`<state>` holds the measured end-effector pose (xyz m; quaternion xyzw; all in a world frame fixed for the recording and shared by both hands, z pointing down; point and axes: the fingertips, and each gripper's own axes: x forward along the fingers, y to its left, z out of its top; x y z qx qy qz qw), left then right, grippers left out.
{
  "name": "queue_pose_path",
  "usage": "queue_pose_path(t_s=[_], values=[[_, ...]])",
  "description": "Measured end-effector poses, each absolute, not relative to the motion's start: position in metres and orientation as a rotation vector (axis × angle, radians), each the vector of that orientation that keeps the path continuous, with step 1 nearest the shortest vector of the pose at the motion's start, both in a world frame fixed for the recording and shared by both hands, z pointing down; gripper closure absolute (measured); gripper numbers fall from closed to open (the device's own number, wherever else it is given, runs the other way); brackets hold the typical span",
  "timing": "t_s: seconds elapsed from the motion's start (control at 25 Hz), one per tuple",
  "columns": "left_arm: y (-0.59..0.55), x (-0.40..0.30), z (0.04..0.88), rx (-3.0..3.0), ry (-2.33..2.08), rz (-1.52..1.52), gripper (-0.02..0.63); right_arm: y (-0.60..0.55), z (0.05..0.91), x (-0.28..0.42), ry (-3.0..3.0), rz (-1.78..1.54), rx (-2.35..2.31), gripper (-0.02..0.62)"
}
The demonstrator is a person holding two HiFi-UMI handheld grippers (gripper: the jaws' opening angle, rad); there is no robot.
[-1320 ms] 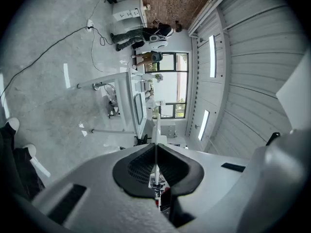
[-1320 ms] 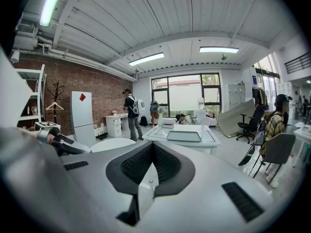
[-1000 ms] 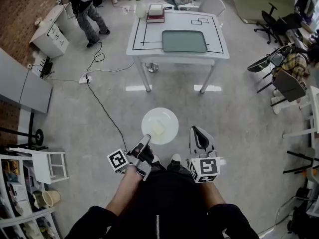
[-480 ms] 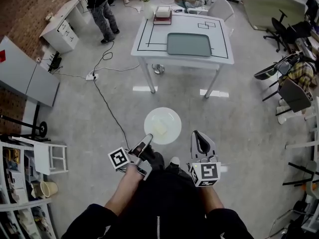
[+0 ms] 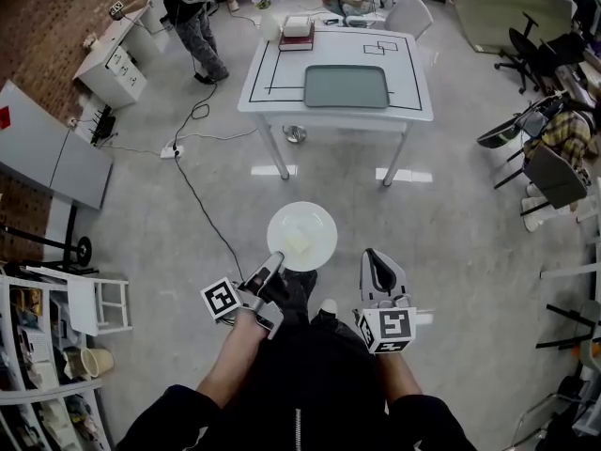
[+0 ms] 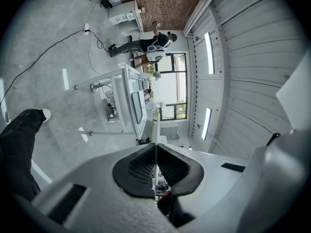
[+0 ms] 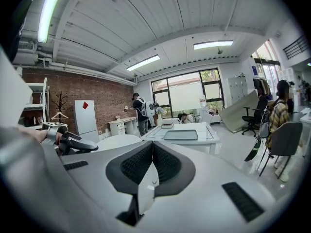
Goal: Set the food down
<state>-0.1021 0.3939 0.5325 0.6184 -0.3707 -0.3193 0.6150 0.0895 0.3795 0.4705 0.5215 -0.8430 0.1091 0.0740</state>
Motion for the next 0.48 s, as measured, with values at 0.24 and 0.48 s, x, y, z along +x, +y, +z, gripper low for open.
queue_pose_path(t_s=[0.24,0.48], values=[[0.363,-0.093,0.533,1.43,-0.839,-0.715,0.591,0.36,0.473,0.099,-2.507,0.343,1.593,0.586],[0.325,-0.09,0.536,1.438,-0.811,-0.693,0.591,0.327,0.478,0.099,-2.48,0.357,1.611,0.586]])
